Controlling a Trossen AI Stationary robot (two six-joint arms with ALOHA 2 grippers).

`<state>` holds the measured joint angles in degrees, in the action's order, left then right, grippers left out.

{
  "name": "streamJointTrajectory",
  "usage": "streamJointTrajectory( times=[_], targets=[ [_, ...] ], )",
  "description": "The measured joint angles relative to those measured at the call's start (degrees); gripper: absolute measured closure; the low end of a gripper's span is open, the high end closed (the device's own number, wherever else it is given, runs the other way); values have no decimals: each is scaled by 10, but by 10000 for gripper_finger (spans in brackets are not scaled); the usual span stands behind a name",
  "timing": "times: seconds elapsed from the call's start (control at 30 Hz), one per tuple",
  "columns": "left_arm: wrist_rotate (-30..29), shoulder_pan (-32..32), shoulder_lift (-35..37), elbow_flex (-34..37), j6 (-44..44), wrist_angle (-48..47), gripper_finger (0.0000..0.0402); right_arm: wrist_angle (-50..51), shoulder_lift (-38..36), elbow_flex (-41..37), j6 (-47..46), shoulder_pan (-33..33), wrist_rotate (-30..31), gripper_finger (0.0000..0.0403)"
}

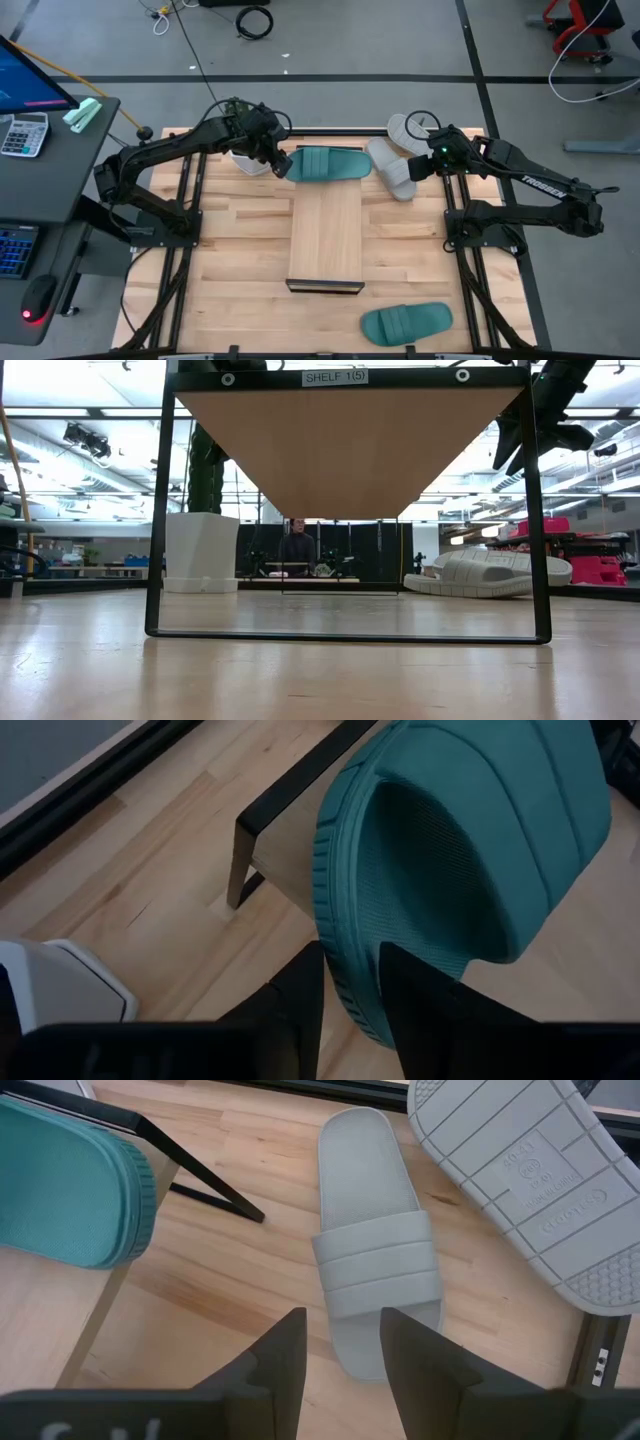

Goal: Pick and place slides into the shelf
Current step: Put the left green slide on the shelf, then put the green slide on the shelf

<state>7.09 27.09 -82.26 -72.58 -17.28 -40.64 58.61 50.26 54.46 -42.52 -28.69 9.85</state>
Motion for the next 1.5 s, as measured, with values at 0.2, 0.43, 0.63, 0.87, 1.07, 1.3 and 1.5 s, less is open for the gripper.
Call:
streamJointTrajectory(
  times=[0.2, 0.43, 0.63, 0.87, 1.07, 1.3, 1.5],
  targets=[
    [-12, 0, 0, 0, 7, 1, 276, 0, 0, 0, 0, 0, 0, 265],
    [-15, 0, 0, 0, 28, 1, 247, 0, 0, 0, 0, 0, 0, 265],
    [-15, -9, 0, 0, 28, 1, 239, 0, 0, 0, 0, 0, 0, 265],
    [-15, -41, 0, 0, 5, 7, 237, 0, 0, 0, 0, 0, 0, 265],
    [-13, -84, 3, 0, -46, 29, 242, 0, 0, 0, 0, 0, 0, 265],
    [-12, -153, 6, 0, -91, 26, 250, 0, 0, 0, 6, 0, -19, 265],
    [-20, -201, 6, 0, -130, 25, 244, 10, 0, 0, 7, 0, -47, 265]
  ],
)
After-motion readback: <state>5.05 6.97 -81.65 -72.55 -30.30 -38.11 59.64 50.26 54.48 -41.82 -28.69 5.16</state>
